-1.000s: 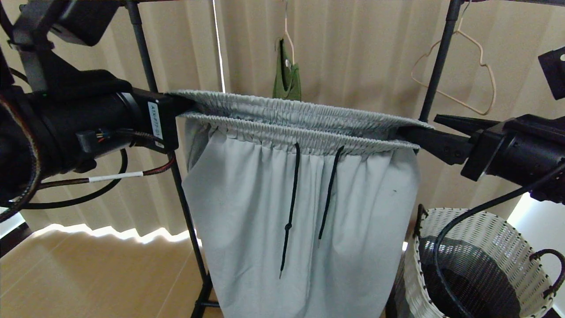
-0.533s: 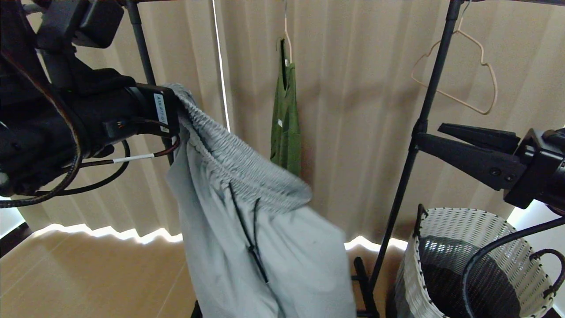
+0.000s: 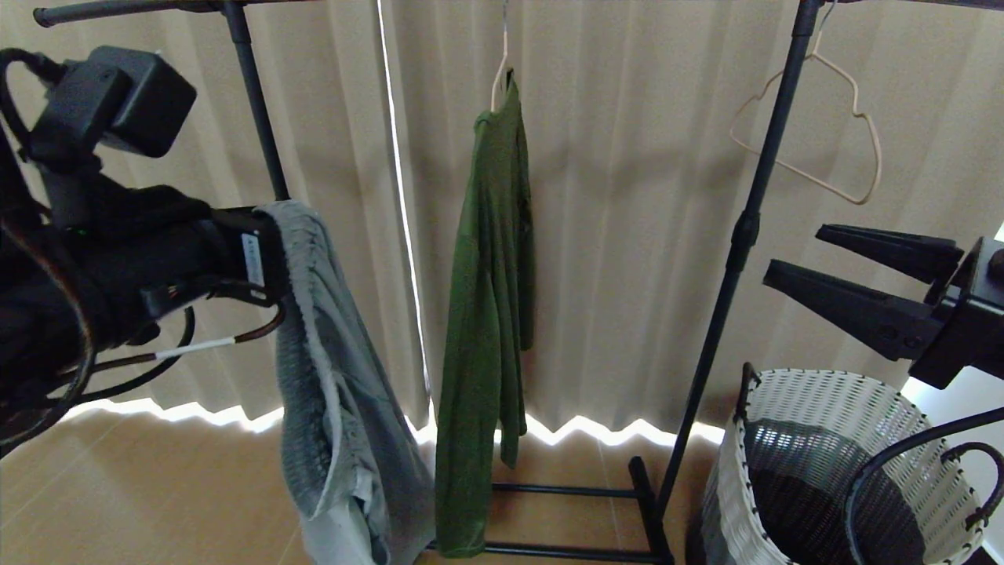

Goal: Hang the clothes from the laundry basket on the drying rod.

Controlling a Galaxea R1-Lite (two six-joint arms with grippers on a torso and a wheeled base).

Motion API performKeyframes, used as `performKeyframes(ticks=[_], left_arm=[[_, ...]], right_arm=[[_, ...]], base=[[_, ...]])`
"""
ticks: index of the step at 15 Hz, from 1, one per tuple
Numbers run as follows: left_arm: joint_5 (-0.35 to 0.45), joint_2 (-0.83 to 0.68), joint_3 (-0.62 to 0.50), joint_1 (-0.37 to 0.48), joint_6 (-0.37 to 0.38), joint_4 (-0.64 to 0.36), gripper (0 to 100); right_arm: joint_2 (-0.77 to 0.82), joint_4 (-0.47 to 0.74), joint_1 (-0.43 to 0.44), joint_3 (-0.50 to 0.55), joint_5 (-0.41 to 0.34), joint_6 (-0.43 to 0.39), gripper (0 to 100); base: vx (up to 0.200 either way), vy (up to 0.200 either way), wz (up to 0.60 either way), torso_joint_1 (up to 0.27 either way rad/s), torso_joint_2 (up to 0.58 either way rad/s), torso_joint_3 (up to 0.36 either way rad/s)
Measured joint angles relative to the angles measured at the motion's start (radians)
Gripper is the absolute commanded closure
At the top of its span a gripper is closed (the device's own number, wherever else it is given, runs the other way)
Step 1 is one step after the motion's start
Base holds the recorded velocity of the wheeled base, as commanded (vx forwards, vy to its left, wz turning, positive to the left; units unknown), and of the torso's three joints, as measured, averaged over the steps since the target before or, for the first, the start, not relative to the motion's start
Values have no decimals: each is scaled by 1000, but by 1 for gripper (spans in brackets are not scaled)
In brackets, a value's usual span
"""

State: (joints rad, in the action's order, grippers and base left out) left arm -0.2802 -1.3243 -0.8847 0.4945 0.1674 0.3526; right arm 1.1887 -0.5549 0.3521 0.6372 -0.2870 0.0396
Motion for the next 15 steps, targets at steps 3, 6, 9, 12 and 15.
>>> performKeyframes(ticks=[3, 6, 9, 12, 15], left_arm=[[7, 136, 171, -3, -7, 2, 100], [77, 285, 340, -19, -18, 1, 100], [169, 369, 396, -74, -57, 3, 100], [197, 380, 406, -121, -67, 2, 100], [198, 377, 431, -161, -103, 2, 100]], right_arm=[[-18, 4, -87, -51, 161, -74, 0], [-50, -1, -109, -108, 263, -77, 0], [-101, -2, -114, -159, 267, -100, 0], [-130, -1, -122, -203, 261, -105, 0], [-137, -12, -131, -268, 257, -102, 0]], base=[[0, 0, 0, 0, 0, 0], [0, 0, 0, 0, 0, 0], [0, 0, 0, 0, 0, 0], [0, 0, 0, 0, 0, 0], [0, 0, 0, 0, 0, 0]])
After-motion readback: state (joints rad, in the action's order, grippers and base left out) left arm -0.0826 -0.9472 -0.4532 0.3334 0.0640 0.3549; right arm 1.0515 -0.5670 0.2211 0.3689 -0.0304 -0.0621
